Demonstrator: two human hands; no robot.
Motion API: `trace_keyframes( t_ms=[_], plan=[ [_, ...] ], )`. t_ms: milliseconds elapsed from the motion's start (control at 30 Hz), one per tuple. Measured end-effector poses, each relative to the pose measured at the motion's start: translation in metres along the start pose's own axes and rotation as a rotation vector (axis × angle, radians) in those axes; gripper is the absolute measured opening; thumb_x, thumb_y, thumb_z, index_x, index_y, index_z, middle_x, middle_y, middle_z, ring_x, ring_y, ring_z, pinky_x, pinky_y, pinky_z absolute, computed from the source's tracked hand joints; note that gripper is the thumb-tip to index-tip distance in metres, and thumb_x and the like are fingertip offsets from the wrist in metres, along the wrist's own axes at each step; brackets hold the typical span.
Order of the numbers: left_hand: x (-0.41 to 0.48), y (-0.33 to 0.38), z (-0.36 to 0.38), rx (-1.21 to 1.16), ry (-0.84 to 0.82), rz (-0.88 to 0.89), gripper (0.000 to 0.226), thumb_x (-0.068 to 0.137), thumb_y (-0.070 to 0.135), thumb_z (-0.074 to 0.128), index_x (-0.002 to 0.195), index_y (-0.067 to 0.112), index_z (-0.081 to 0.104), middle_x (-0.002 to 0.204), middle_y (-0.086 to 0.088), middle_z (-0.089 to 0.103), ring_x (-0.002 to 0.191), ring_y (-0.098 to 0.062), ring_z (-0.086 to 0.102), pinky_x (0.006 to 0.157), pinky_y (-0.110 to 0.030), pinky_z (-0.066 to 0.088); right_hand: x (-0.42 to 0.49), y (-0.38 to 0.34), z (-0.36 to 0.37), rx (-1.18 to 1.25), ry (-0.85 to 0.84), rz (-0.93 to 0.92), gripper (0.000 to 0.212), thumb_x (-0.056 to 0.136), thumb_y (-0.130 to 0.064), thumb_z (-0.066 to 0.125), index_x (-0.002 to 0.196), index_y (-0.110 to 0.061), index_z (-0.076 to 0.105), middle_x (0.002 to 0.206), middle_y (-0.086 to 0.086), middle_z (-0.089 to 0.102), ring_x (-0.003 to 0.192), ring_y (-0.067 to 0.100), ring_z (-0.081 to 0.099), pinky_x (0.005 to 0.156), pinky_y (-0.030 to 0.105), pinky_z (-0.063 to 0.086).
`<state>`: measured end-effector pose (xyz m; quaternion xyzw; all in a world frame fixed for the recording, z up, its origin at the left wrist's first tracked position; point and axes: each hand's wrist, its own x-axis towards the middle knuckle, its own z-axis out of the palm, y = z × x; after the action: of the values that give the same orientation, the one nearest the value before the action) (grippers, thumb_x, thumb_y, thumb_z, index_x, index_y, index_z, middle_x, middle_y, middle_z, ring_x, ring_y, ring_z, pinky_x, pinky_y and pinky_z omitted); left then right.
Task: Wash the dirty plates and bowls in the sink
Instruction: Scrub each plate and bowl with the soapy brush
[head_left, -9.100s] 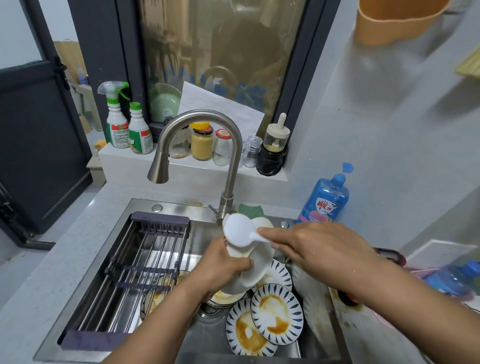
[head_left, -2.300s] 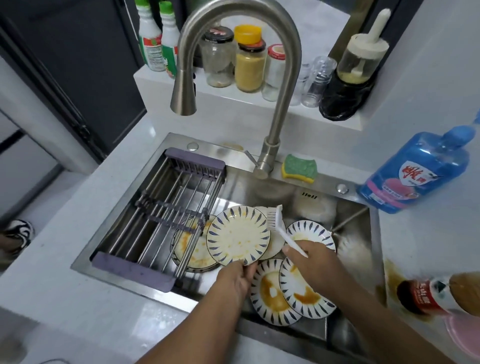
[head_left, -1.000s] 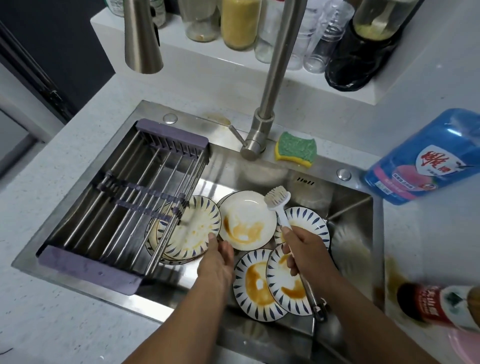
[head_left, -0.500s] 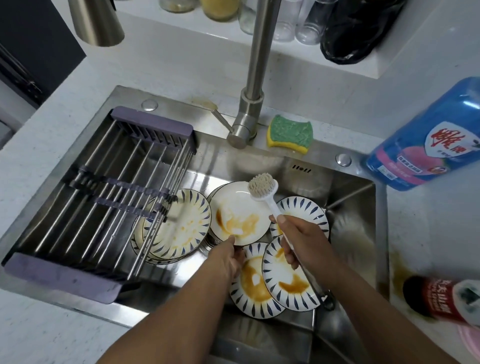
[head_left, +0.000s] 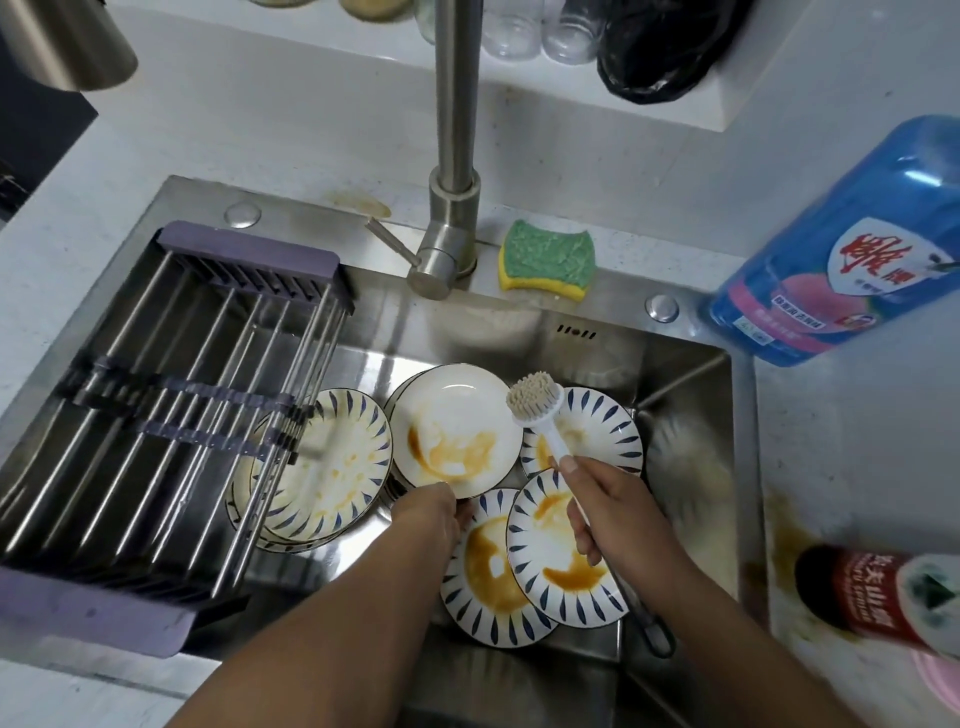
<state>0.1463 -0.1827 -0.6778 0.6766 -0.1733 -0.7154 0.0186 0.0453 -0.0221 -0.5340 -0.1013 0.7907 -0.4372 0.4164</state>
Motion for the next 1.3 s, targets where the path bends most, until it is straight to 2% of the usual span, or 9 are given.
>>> trace_keyframes(
  t_ms=[100,167,333,533,767,900,1033,1167,1300],
  plan=[
    [-0.003,-0.001,0.006,-0.031,0.085,0.003,0.015,0.097,-0.006,0.047,0.099,0.006,0.056,0.085,-0.009,0.061,0.078,-0.026,0.063,0.061,-0.031,0.060,0.000,0.002,0.000,-0.004,0.001,0.032,0.035,0.105,-0.040,0.050,0.097,-0.012,0.069,0.056,-0.001,0.050,0.049,0.016,0.051,0.047,0.029,0.043],
    [-0.007,-0.001,0.013,-0.091,0.131,0.013,0.014,0.097,-0.005,0.048,0.098,0.005,0.058,0.085,-0.012,0.063,0.076,-0.029,0.064,0.050,-0.033,0.060,0.002,0.004,0.001,-0.006,-0.007,0.058,0.037,0.104,-0.040,0.051,0.097,-0.008,0.068,0.057,0.000,0.050,0.049,0.017,0.051,0.046,0.028,0.042],
    [-0.019,0.003,0.024,-0.114,0.077,0.031,0.025,0.100,0.003,0.049,0.123,-0.001,0.058,0.098,-0.012,0.063,0.076,-0.024,0.064,0.045,-0.025,0.054,0.007,0.001,0.004,-0.026,-0.024,0.054,0.036,0.102,-0.037,0.057,0.068,-0.025,0.062,0.057,0.000,0.051,0.049,0.017,0.051,0.048,0.030,0.043],
    [-0.037,0.005,0.026,-0.214,0.051,-0.004,0.034,0.092,0.003,0.066,0.124,-0.004,0.057,0.103,-0.018,0.066,0.075,-0.026,0.066,0.039,-0.026,0.053,0.007,0.000,0.006,-0.041,-0.048,0.034,0.013,0.099,-0.029,0.063,0.090,-0.023,0.070,0.059,0.001,0.052,0.051,0.016,0.052,0.047,0.029,0.044],
    [-0.071,0.009,0.029,-0.314,-0.170,-0.088,0.024,0.094,-0.016,0.045,0.115,-0.008,0.055,0.097,-0.027,0.063,0.081,-0.038,0.065,0.037,-0.034,0.054,-0.004,-0.009,0.002,-0.068,0.032,0.008,0.016,0.099,-0.036,0.062,0.113,-0.040,0.067,0.060,-0.002,0.061,0.048,0.013,0.056,0.045,0.026,0.044],
    [-0.092,-0.001,0.016,-0.265,-0.267,-0.090,0.049,0.088,-0.022,0.044,0.134,-0.005,0.049,0.123,-0.033,0.062,0.096,-0.050,0.069,0.054,-0.050,0.061,-0.009,-0.028,-0.015,-0.442,0.072,-0.093,0.029,0.106,-0.037,0.041,0.123,-0.043,0.063,0.070,-0.016,0.065,0.068,0.010,0.058,0.066,0.030,0.045],
    [-0.117,0.002,-0.004,-0.058,-0.436,-0.001,0.054,0.088,-0.023,0.045,0.132,0.009,0.053,0.123,-0.026,0.067,0.101,-0.048,0.070,0.080,-0.062,0.059,-0.028,-0.061,-0.036,-1.009,-0.007,-0.161,0.041,0.108,-0.040,0.036,0.147,-0.045,0.046,0.129,-0.006,0.068,0.109,0.018,0.063,0.089,0.033,0.048],
    [-0.147,0.019,-0.016,0.151,-0.582,0.064,0.061,0.087,-0.021,0.051,0.136,0.015,0.049,0.119,-0.024,0.071,0.100,-0.044,0.073,0.087,-0.061,0.058,-0.057,-0.087,-0.030,-1.262,-0.040,-0.246,0.041,0.106,-0.045,0.036,0.147,-0.053,0.038,0.126,-0.005,0.060,0.112,0.020,0.060,0.091,0.035,0.049],
    [-0.189,0.033,-0.031,0.277,-0.678,0.133,0.056,0.088,-0.020,0.048,0.129,0.018,0.052,0.119,-0.022,0.071,0.100,-0.045,0.072,0.076,-0.057,0.062,-0.082,-0.122,-0.015,-1.344,0.057,-0.314,0.040,0.109,-0.041,0.031,0.147,-0.050,0.032,0.119,0.001,0.056,0.103,0.026,0.064,0.084,0.038,0.052]
  ],
)
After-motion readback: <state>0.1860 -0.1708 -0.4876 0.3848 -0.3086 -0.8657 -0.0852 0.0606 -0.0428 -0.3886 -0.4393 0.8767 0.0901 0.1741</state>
